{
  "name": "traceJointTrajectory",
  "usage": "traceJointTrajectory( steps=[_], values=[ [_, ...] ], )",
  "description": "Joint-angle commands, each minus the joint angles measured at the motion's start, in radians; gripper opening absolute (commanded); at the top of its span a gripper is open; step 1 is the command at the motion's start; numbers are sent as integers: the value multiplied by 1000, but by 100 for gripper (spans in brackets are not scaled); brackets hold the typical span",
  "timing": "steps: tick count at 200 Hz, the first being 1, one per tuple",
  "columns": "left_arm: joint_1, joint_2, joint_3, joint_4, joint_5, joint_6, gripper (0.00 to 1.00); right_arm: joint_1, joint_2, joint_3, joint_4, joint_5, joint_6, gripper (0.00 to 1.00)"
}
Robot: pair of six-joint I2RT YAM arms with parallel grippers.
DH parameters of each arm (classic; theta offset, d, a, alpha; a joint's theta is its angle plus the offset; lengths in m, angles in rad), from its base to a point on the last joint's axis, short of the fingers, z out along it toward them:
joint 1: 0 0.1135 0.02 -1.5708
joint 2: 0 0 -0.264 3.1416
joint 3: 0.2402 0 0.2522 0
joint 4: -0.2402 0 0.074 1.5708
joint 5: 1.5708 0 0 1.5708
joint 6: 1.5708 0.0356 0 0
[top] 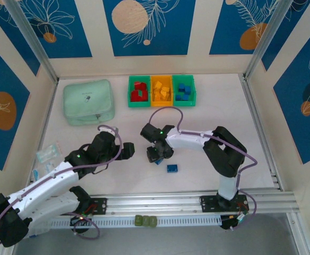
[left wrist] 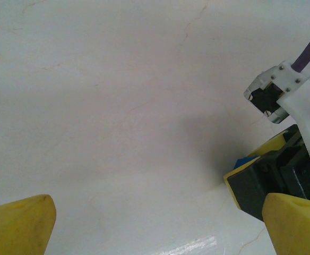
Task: Sort the legos into containers by color
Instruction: Pick up the lego from the bottom-center of the table, then place the lego in the container.
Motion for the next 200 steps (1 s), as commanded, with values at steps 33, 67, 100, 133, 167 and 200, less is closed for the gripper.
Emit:
traceJointTrajectory(
  steps=[33, 67, 100, 133, 167, 200],
  values=[
    [14, -1, 13, 11, -10, 5, 99, -74, -91, 29, -43, -17, -4, 47],
    [13, 60, 43, 74, 13, 18, 99, -203, -117, 94, -49, -17, -34, 47],
    [15, 160, 90, 154, 49, 33, 99, -356, -69, 214, -17, -6, -73, 47],
    [18, 276, 154, 215, 82, 40, 99, -476, 54, 383, 23, 58, -117, 47],
    [20, 370, 209, 261, 118, 47, 99, -566, 210, 593, 29, 83, -156, 47],
    [28, 431, 262, 269, 131, 53, 99, -630, 357, 794, -1, 74, -154, 48]
  ],
)
